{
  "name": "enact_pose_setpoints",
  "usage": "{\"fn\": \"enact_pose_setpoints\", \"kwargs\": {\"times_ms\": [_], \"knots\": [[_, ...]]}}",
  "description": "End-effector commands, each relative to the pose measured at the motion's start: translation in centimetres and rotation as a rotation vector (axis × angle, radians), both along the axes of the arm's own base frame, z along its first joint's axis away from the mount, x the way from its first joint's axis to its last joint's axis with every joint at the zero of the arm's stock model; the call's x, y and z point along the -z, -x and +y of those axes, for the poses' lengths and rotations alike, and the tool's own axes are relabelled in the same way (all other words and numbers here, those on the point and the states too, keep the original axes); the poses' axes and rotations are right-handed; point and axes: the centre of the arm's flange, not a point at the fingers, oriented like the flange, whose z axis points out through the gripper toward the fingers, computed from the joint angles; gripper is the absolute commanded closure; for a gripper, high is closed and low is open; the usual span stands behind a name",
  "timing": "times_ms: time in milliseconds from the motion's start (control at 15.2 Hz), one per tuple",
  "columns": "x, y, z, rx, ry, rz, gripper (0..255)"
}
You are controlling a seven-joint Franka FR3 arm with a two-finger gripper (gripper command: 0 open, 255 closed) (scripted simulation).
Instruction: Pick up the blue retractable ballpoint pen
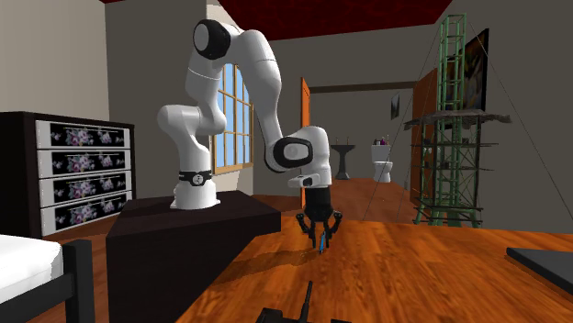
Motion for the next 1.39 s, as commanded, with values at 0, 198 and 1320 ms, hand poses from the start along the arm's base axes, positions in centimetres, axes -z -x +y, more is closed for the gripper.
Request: {"fn": "enact_pose_setpoints", "kwargs": {"times_ms": [0,198,1320], "knots": [[0.0,0.0,0.0,0.0,0.0,0.0,255],[0.0,0.0,0.0,0.0,0.0,0.0,255],[-6.8,0.0,0.1,0.0,0.0,0.0,255]]}}
